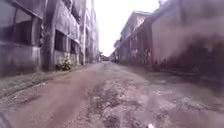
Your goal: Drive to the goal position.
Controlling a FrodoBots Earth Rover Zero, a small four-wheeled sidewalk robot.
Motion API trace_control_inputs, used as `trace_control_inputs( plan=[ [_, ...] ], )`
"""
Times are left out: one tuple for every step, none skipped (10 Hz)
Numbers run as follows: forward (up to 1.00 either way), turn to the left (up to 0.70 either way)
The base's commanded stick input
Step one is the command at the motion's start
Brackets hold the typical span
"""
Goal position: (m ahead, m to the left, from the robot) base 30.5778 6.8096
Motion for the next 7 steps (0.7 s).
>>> trace_control_inputs(
  plan=[
    [0.7, 0.0],
    [0.7, 0.0],
    [0.7, 0.0],
    [0.7, 0.0],
    [0.7, 0.0],
    [0.7, 0.0],
    [0.7, 0.0]
  ],
)
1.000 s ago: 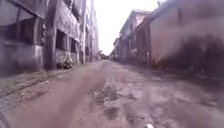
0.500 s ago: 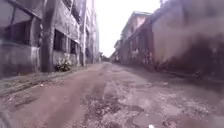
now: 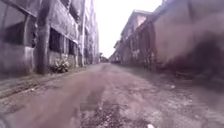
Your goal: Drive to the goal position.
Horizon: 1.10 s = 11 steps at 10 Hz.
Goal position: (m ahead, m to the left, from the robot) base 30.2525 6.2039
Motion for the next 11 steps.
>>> trace_control_inputs(
  plan=[
    [0.7, 0.0],
    [0.7, 0.0],
    [0.7, 0.0],
    [0.7, 0.0],
    [0.7, 0.0],
    [0.7, 0.0],
    [0.7, 0.0],
    [0.7, 0.0],
    [0.7, 0.0],
    [0.7, 0.0],
    [0.7, 0.0]
  ],
)
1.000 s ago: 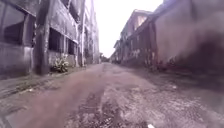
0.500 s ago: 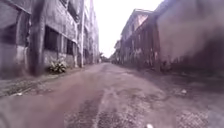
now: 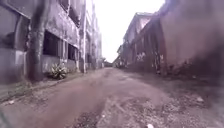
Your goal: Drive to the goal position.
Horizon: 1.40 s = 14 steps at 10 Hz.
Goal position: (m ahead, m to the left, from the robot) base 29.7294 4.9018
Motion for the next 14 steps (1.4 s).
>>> trace_control_inputs(
  plan=[
    [0.7, 0.0],
    [0.7, 0.0],
    [0.7, 0.0],
    [0.7, 0.0],
    [0.7, 0.0],
    [0.7, 0.0],
    [0.7, 0.0],
    [0.7, 0.0],
    [0.7, 0.0],
    [0.7, 0.0],
    [0.7, 0.0],
    [0.7, 0.0],
    [0.7, 0.0],
    [0.7, 0.0]
  ],
)
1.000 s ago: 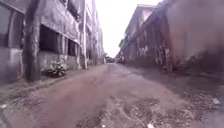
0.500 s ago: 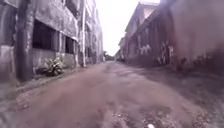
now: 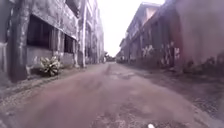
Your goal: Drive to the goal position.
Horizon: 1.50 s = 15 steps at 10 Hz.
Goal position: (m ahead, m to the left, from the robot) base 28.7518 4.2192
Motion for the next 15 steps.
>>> trace_control_inputs(
  plan=[
    [0.7, 0.0],
    [0.7, 0.0],
    [0.7, 0.0],
    [0.7, 0.0],
    [0.7, 0.0],
    [0.7, 0.0],
    [0.7, 0.0],
    [0.7, 0.0],
    [0.7, 0.0],
    [0.7, 0.0],
    [0.7, 0.0],
    [0.7, 0.0],
    [0.7, 0.0],
    [0.7, 0.0],
    [0.7, 0.0]
  ],
)
